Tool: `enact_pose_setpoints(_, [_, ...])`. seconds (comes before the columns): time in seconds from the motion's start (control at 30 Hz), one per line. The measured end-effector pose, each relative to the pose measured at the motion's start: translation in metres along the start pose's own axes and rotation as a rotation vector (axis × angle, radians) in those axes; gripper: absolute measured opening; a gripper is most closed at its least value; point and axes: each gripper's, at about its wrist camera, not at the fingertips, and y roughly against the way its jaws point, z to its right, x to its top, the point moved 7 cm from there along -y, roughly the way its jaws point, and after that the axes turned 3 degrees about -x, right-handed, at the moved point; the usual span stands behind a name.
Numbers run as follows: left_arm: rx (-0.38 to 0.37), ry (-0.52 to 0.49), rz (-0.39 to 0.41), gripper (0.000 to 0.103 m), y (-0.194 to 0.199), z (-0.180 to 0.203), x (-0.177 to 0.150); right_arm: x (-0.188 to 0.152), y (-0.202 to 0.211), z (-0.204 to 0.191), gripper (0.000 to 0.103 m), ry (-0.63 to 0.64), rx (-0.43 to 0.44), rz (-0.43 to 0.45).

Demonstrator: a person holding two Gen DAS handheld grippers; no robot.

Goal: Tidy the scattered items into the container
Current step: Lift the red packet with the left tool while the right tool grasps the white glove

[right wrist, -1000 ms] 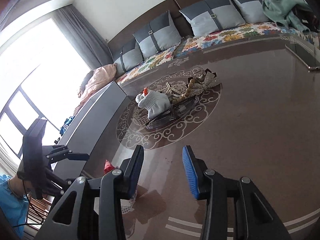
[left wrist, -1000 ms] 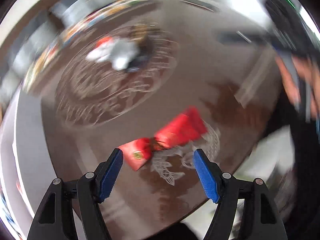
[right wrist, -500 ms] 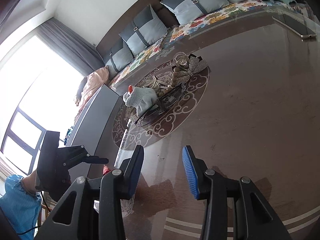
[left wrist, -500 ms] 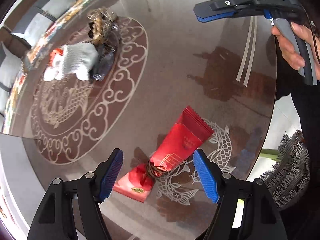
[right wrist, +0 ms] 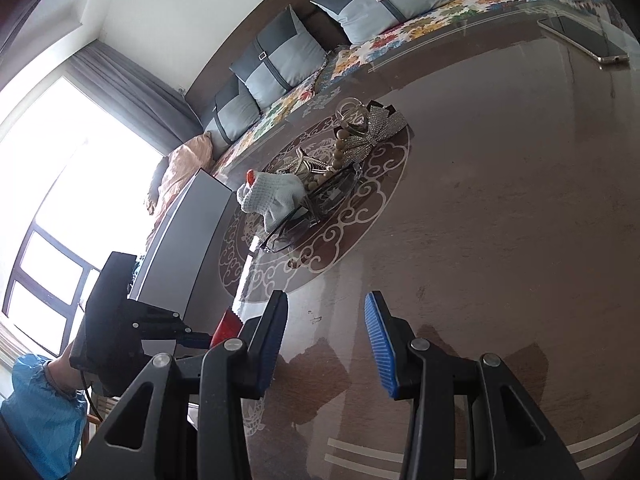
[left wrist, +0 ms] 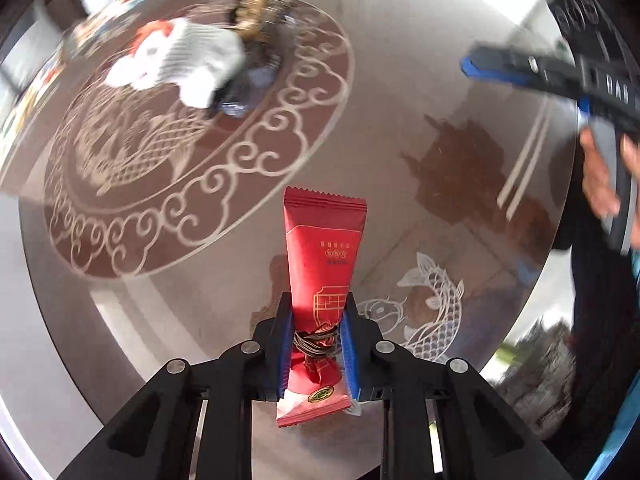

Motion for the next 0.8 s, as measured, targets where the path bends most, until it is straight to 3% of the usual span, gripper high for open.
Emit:
enact_pose_setpoints(0.23, [-0.038, 0.369, 0.206, 0.021, 0.027, -0.036, -0.021, 0.000, 0.000, 0.003, 0.042, -0.025, 0.030, -0.010])
enact_pose_setpoints(0.47, [-0.041, 0.434, 0.267, 0.021, 0.023, -0.036, -0.029, 0.005, -0.008, -0.014, 0.042, -0.011, 0.055, -0.053])
enact_pose_setpoints(0.57, [-0.063, 0.458, 0.282, 0.021, 0.020, -0.035, -0.028, 0.026, -0.019, -0.046, 0.042, 0.163, 0.013, -0.060])
enact_pose_setpoints(0.7, [-0.096, 0.503, 0.320, 0.021, 0.024, -0.038, -0.030, 0.057, -0.055, -0.089, 0.042, 0.492, -0.054, -0.111])
enact_pose_setpoints(0.8, [-0.116, 0.521, 0.340, 0.021, 0.024, -0.040, -0.029, 0.070, -0.083, -0.107, 0.050, 0.670, -0.093, -0.143])
